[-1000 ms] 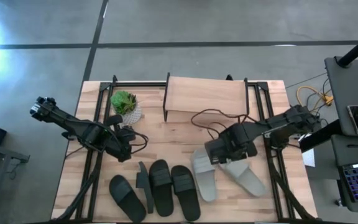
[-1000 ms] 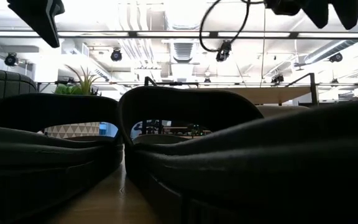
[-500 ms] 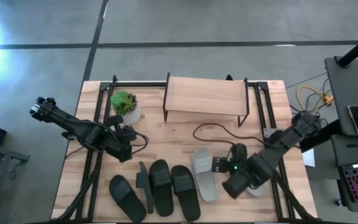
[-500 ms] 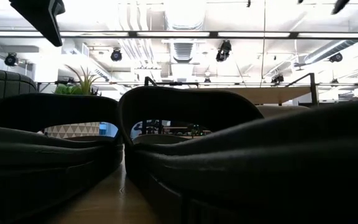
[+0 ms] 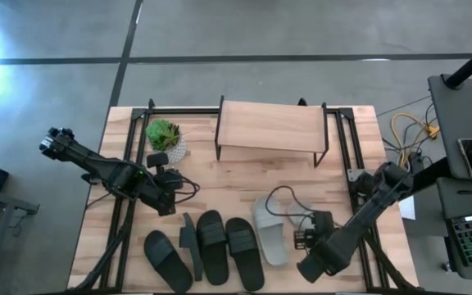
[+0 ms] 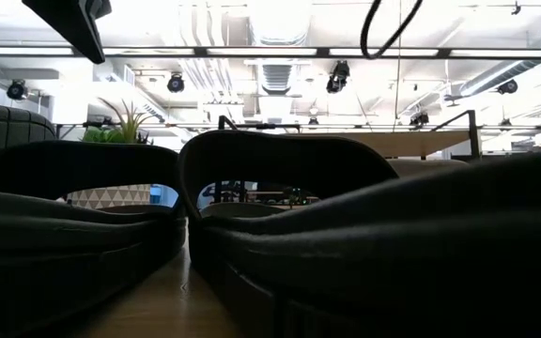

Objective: Pick and place slides into the shelf
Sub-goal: Put the gray slipper on the shelf

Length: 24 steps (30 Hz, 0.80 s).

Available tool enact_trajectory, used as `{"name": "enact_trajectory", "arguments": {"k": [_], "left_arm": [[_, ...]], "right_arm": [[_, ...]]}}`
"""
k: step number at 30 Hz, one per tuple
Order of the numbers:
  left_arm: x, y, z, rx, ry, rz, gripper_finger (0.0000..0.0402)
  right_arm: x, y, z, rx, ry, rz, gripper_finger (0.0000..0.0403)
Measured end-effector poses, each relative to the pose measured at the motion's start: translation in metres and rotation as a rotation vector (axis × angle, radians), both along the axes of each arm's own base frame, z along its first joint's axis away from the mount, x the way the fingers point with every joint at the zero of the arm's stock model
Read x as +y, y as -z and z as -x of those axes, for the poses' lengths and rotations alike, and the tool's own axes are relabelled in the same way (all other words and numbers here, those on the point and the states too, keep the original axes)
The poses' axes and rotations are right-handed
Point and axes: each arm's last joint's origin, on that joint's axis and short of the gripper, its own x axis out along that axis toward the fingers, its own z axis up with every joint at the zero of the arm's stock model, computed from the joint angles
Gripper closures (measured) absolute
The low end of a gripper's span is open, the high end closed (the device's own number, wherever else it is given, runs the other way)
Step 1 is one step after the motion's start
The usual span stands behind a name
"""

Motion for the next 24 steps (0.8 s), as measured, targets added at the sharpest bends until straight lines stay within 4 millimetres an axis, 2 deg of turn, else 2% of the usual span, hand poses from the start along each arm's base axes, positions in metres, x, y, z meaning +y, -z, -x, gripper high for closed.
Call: {"name": "enact_trajectory", "arguments": {"k": [9, 16, 20, 24], "left_arm": [[-0.001, 0.001, 0.001, 0.026, 0.011, 0.047, 0.04], [-0.002, 0.002, 0.001, 0.045, 0.025, 0.085, 0.04], [-0.002, 0.002, 0.001, 0.048, 0.026, 0.089, 0.04], [-0.002, 0.002, 0.001, 0.048, 0.026, 0.089, 0.04]], "right_arm": [[0.004, 0.043, -0.01, 0.004, -0.018, 0.126, 0.0214], [0.0, 0.079, -0.021, -0.046, 0.0, 0.124, 0.0214], [-0.01, 0.089, -0.033, -0.127, 0.031, 0.114, 0.0213], [-0.025, 0.085, -0.042, -0.163, 0.056, 0.162, 0.0214]]}}
